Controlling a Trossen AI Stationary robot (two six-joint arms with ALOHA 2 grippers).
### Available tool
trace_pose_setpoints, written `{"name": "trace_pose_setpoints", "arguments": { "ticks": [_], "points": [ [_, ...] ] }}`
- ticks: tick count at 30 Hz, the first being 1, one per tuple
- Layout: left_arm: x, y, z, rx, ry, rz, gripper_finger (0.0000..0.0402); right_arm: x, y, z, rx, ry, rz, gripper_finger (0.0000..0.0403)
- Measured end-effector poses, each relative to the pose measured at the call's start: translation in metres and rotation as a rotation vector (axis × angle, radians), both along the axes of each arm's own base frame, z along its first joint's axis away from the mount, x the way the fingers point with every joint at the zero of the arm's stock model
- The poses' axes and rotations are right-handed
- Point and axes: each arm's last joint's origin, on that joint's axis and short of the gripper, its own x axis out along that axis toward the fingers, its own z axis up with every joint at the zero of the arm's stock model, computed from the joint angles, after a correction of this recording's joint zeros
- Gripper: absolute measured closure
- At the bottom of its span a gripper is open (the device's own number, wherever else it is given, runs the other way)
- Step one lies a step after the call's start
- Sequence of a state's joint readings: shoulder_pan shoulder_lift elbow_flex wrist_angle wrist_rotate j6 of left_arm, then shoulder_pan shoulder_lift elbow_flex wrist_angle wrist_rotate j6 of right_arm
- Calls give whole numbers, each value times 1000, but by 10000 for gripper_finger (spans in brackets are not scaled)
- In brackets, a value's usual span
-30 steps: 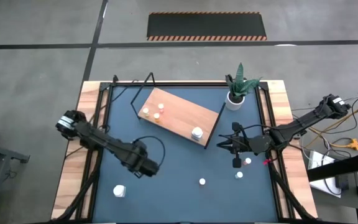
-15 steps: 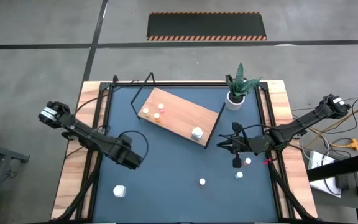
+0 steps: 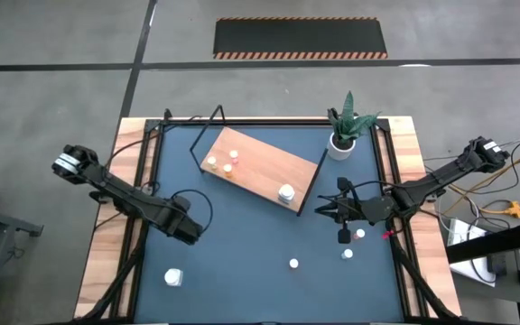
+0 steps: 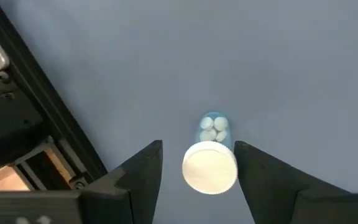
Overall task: Pick and place medicine bottles onto shelf by color
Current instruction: Put the left blue pill bottle on the shelf
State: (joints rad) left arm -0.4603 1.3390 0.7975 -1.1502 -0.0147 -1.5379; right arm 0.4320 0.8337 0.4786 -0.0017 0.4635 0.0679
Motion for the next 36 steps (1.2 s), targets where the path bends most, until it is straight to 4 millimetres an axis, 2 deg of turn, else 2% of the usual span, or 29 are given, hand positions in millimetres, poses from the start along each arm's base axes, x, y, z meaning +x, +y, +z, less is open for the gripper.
{"name": "trace_pose_setpoints", "arguments": {
  "ticks": [10, 18, 22, 27, 36],
  "points": [
    [4, -2, 1, -17, -30, 1, 311, 0, 0, 0, 0, 0, 0, 394],
    [14, -7, 10, -64, -115, 1, 285, 0, 0, 0, 0, 1, 0, 394],
    [33, -16, 24, -146, -279, -10, 289, 0, 0, 0, 0, 1, 0, 394],
    [65, -30, 45, -217, -461, -103, 305, 0, 0, 0, 0, 1, -1, 394],
    [148, -38, 89, -148, -580, -482, 307, 0, 0, 0, 0, 1, 0, 394]
  ]
}}
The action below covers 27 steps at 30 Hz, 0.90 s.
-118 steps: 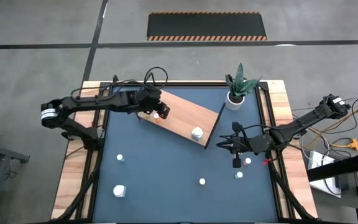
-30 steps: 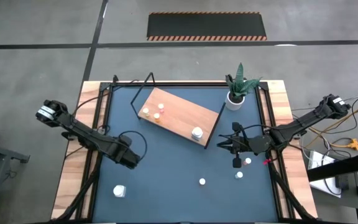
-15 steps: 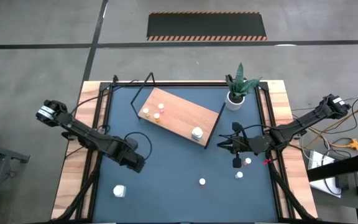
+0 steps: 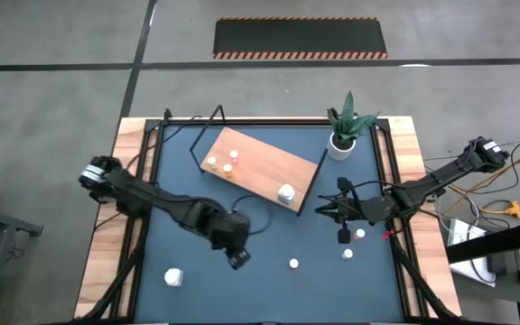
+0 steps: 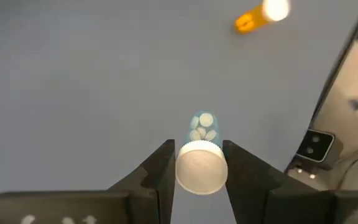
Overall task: Pick and place medicine bottles onto shelf by color
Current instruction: Put the left blue pill bottle on the shelf
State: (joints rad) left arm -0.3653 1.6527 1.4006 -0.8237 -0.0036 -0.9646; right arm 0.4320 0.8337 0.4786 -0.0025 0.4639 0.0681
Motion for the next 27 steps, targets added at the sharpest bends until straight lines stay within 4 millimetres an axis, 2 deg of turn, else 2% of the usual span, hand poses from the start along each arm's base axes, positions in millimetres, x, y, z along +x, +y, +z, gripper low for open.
{"name": "trace_pose_setpoints", "arguments": {
  "ticks": [6, 12, 20, 27],
  "points": [
    [33, 25, 28, 174, 52, -140, 308, 0, 0, 0, 0, 0, 0, 394],
    [53, 67, 34, 319, 75, -235, 309, 0, 0, 0, 0, 1, 1, 394],
    [53, 137, 21, 402, 170, -153, 309, 0, 0, -1, -4, 7, 1, 394],
    [47, 166, 0, 424, 239, -122, 310, 0, 0, -1, -4, 8, 1, 394]
  ]
}}
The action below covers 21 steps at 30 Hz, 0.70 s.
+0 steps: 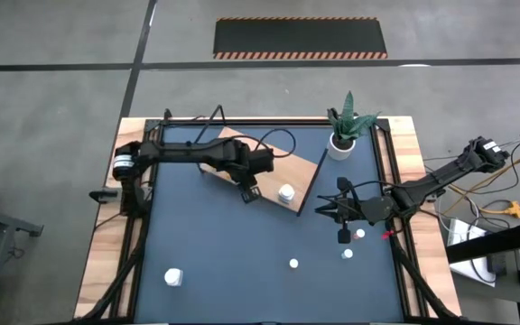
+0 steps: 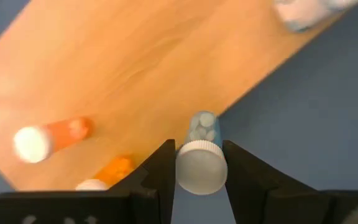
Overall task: Pick and place medicine bottles onto shelf by color
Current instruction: Put the left blue pill bottle on the shelf
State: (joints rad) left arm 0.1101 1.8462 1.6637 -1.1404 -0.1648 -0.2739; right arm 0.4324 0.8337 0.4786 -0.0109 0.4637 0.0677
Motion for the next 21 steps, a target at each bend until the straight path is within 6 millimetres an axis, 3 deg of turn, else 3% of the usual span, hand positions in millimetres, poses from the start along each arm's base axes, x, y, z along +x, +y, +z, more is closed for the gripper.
{"name": "trace_pose_setpoints", "arguments": {
  "ticks": [6, 21],
  "points": [
    [-2, 3, -14, 17, 33, -36, 310, 0, 0, 0, 0, 0, 0, 394],
    [-2, 7, -17, 73, 44, -67, 298, 0, 0, 0, 0, 1, 0, 394]
  ]
}}
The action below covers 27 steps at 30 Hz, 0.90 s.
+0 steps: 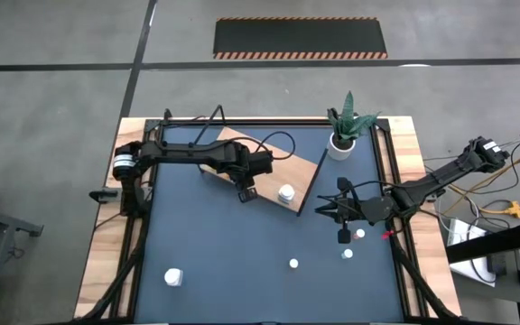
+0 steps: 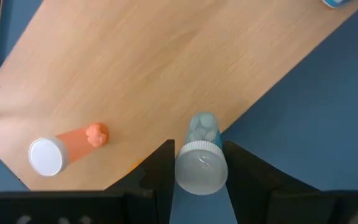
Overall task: Pick and place medicine bottles onto shelf by color
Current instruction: Put the left blue pill bottle on the shelf
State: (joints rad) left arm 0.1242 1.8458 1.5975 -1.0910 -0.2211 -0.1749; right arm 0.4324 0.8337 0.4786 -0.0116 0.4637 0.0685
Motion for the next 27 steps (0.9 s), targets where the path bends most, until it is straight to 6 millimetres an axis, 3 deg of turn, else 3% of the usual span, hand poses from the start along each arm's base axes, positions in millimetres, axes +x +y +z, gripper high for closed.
{"name": "trace_pose_setpoints", "arguments": {
  "ticks": [16, 27],
  "points": [
    [-3, 0, -14, -5, 27, 1, 296, 0, 0, 0, 0, 2, -1, 394],
    [-2, 0, -14, -6, 16, 1, 295, 0, 0, -1, -1, 6, -1, 394]
  ]
}}
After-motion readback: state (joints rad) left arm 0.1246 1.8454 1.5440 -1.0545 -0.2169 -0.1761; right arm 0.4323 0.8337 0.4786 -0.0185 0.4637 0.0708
